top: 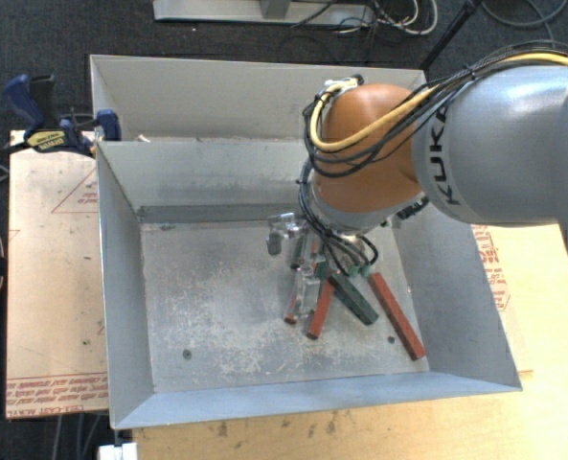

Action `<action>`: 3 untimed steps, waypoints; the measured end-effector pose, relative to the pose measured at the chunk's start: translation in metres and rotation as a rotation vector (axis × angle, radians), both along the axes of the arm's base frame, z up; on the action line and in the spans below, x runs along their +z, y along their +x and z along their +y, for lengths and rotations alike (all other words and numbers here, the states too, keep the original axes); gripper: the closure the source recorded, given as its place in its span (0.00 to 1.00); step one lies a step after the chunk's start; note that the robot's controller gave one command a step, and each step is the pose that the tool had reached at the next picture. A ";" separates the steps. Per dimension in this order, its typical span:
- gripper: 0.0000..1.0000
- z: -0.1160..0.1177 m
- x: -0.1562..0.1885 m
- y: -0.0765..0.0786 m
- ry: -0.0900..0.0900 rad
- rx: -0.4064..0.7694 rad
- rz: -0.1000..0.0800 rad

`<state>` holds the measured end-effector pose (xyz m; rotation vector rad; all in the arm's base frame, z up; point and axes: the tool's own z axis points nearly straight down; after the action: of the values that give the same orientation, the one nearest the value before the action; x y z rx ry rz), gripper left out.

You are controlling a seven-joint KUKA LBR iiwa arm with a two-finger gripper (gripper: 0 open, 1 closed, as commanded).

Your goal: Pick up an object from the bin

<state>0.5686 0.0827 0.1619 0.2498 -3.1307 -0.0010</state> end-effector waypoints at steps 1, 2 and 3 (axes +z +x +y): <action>0.00 -0.007 -0.017 0.002 0.001 -0.132 -0.004; 0.00 -0.028 -0.016 0.011 0.001 0.192 -0.003; 1.00 -0.112 -0.078 0.030 0.001 0.132 -0.006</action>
Offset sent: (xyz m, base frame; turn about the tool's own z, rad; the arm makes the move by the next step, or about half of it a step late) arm 0.0288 -0.0665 -0.0076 -0.6153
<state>0.5985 -0.0294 0.0843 0.4559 -3.1138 -0.0012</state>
